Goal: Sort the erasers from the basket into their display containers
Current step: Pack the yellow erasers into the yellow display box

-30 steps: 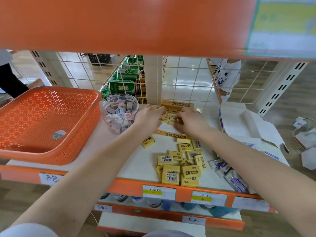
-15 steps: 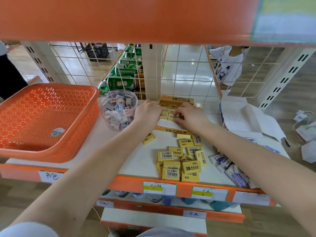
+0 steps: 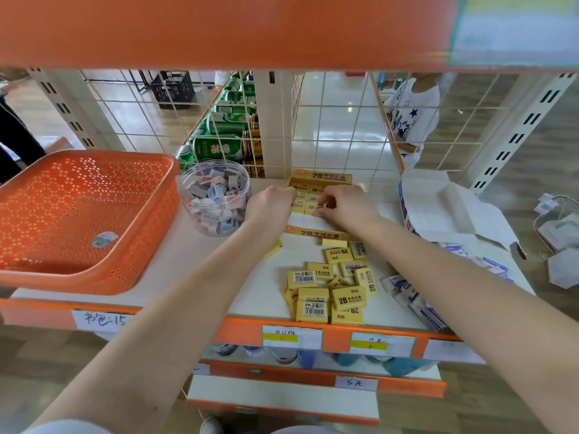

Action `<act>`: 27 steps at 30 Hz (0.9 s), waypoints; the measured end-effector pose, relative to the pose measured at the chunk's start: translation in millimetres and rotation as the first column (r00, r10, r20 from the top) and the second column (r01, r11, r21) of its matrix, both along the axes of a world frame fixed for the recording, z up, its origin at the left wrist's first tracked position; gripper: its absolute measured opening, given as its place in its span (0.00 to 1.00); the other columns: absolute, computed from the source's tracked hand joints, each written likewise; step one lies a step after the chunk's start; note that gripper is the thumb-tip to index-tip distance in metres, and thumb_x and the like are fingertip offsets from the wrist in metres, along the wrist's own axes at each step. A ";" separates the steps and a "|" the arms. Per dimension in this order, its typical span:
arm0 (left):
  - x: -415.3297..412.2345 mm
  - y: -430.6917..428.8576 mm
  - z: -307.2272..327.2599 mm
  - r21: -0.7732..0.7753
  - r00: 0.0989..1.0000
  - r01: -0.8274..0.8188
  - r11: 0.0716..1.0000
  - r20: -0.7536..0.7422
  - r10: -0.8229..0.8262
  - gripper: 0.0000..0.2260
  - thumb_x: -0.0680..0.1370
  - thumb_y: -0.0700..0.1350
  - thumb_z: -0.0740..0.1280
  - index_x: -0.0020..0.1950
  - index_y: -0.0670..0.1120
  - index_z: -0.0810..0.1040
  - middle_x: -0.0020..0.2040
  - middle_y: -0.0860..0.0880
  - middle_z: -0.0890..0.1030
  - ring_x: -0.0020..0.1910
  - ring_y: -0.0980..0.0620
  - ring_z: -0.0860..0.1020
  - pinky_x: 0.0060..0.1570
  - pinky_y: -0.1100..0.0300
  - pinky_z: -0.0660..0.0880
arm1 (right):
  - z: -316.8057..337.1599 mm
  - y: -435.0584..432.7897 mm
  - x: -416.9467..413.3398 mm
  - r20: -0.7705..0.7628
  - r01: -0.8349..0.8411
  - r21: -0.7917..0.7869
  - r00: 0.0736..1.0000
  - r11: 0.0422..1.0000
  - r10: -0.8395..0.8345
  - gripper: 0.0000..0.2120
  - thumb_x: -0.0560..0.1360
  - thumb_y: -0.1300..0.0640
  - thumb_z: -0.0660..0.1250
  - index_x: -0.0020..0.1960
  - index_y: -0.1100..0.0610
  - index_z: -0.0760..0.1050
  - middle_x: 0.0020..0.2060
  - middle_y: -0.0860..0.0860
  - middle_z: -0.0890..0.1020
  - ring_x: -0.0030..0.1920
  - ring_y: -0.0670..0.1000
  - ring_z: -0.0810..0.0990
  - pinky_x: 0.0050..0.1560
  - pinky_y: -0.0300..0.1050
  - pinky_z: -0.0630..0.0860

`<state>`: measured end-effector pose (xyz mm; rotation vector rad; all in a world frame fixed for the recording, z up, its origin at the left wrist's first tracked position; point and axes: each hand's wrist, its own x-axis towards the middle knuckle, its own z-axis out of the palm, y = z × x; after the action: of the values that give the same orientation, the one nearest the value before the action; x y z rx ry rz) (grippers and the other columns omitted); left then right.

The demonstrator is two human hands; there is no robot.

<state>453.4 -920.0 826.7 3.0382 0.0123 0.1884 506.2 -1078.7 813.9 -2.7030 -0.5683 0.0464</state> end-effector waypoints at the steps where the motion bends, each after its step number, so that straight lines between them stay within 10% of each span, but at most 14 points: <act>1: 0.1 -0.3 -0.4 -0.031 1.000 -0.009 0.999 -0.012 0.009 0.13 0.76 0.35 0.60 0.58 0.44 0.75 0.44 0.43 0.77 0.39 0.45 0.75 0.32 0.57 0.68 | -0.4 0.0 -0.6 0.007 -0.003 -0.003 1.000 1.000 0.003 0.10 0.73 0.47 0.69 0.51 0.50 0.77 0.50 0.49 0.80 0.50 0.50 0.76 0.49 0.45 0.73; 15: -11.5 -8.8 0.4 -0.197 0.994 -0.053 0.979 -0.106 0.033 0.13 0.77 0.35 0.59 0.61 0.41 0.74 0.49 0.47 0.70 0.43 0.48 0.72 0.40 0.55 0.71 | 16.6 -9.6 -9.8 -0.047 -0.179 -0.104 0.983 0.978 0.175 0.17 0.74 0.51 0.68 0.61 0.52 0.70 0.55 0.48 0.76 0.55 0.51 0.75 0.53 0.47 0.73; 20: -18.4 -0.2 3.1 -0.203 0.999 -0.004 0.979 -0.053 -0.007 0.19 0.78 0.41 0.59 0.69 0.47 0.68 0.62 0.47 0.74 0.54 0.47 0.75 0.39 0.56 0.71 | 28.7 -32.8 -16.9 -0.165 -0.123 0.155 0.975 0.980 0.149 0.18 0.75 0.60 0.66 0.62 0.54 0.67 0.52 0.49 0.78 0.53 0.49 0.77 0.52 0.40 0.71; 27: -48.5 2.5 7.0 -0.337 0.962 0.272 0.901 0.068 -0.265 0.16 0.80 0.49 0.63 0.68 0.50 0.72 0.67 0.52 0.73 0.65 0.52 0.69 0.63 0.57 0.65 | 45.1 -55.2 -35.6 -0.082 -0.200 0.141 0.974 0.970 0.212 0.10 0.75 0.63 0.65 0.53 0.51 0.78 0.47 0.43 0.79 0.49 0.44 0.77 0.53 0.41 0.74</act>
<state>404.8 -917.5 833.8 2.6506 -0.3383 0.1735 470.7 -1133.9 859.0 -2.4894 -0.7918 0.1876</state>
